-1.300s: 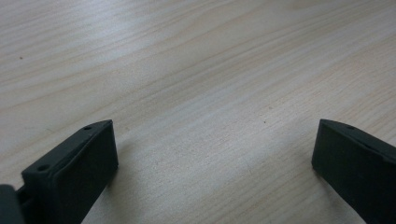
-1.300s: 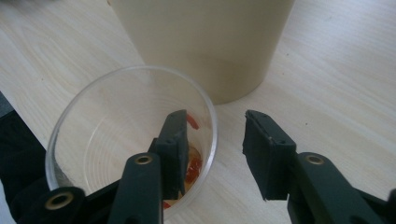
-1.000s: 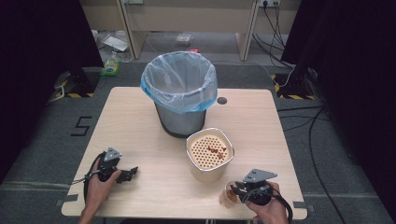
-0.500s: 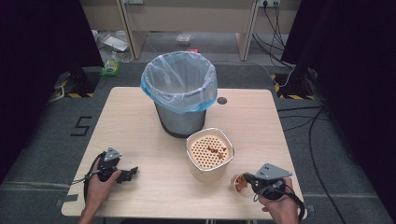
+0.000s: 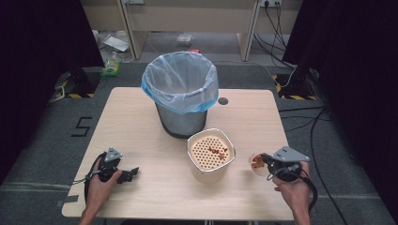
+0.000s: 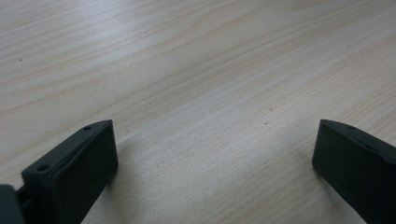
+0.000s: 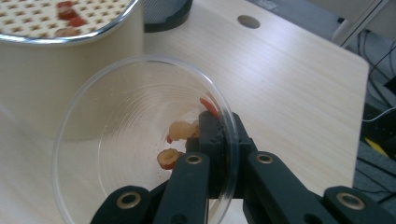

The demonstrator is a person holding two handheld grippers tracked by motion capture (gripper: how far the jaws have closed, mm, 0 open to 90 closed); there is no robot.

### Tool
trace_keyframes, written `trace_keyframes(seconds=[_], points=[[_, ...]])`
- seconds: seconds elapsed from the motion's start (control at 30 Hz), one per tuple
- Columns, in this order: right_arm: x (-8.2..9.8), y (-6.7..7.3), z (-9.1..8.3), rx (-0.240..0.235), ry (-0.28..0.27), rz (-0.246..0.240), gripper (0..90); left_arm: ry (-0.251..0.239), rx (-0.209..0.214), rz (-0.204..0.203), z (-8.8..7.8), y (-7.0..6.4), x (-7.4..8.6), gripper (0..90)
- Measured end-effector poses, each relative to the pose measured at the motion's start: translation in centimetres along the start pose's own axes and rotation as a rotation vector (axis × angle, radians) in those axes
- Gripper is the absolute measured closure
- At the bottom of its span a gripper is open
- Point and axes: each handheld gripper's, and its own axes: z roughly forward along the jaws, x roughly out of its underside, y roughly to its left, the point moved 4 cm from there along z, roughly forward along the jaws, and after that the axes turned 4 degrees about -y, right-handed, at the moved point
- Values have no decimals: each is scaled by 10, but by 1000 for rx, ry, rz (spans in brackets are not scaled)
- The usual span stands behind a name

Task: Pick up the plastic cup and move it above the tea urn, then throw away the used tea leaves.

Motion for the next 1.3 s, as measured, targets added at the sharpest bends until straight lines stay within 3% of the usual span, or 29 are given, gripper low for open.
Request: trace_keyframes(seconds=[0.33,0.6,0.77,0.83,0.9,0.93,1.03,1.13,1.17,1.2,1.3], points=[[-32,-12,22,67,-36,-69,894,0,0,0,0,0,0,0],[-59,-10,33,116,-71,-131,893,-1,0,-1,0,0,0,0],[-73,-13,39,145,-118,-152,893,0,0,1,0,0,0,0],[-83,-12,41,141,-180,-172,891,0,0,0,0,0,0,0],[-86,-11,42,142,-195,-175,891,-1,0,0,0,0,0,0],[-93,-8,43,154,-216,-206,891,-1,0,0,0,0,0,0],[-100,-3,44,154,-243,-227,891,-1,0,0,0,0,0,0],[-109,10,46,195,-260,-343,892,0,-1,-1,0,0,0,0],[-109,10,46,195,-260,-343,892,0,-1,-1,0,0,0,0],[-112,19,47,214,-270,-406,892,-1,0,-1,0,0,0,0],[-117,29,48,244,-301,-479,893,-1,0,-1,0,0,0,0]])
